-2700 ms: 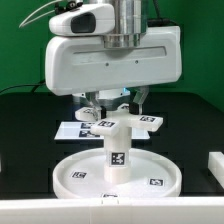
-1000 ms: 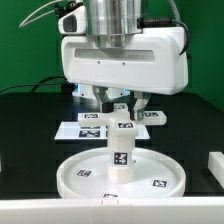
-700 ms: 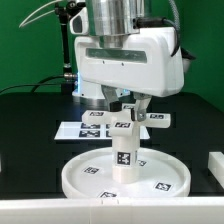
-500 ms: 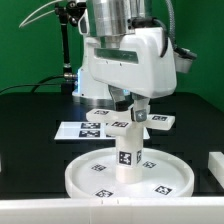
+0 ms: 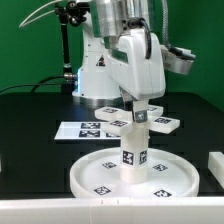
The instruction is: Assemble round table
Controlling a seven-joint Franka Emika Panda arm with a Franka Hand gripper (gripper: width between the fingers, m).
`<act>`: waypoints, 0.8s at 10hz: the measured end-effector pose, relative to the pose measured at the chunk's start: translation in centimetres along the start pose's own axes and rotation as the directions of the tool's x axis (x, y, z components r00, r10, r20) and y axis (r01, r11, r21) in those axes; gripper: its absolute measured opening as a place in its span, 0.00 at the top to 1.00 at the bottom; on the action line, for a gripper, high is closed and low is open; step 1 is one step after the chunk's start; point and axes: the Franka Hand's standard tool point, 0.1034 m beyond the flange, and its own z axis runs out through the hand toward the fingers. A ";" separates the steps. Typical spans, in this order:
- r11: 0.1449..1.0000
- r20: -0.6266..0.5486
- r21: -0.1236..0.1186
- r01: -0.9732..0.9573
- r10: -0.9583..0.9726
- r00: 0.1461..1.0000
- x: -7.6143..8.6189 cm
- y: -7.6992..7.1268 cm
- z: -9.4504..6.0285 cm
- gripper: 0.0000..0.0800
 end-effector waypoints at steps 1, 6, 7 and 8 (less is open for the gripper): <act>1.000 0.000 -0.001 0.010 -0.010 1.000 0.0 0.0 0.1 0.45; 0.999 0.030 0.010 0.045 -0.045 0.999 -1.3 -0.6 -2.7 0.19; 0.999 0.032 0.020 0.048 -0.048 0.998 -1.5 -0.8 -3.3 0.19; 0.999 0.030 0.013 0.046 -0.047 0.998 -1.3 -0.7 -2.8 0.19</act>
Offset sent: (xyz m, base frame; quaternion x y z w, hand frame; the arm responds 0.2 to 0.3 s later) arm 0.0018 0.0114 0.0241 -0.0311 -0.0132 -0.0292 0.9990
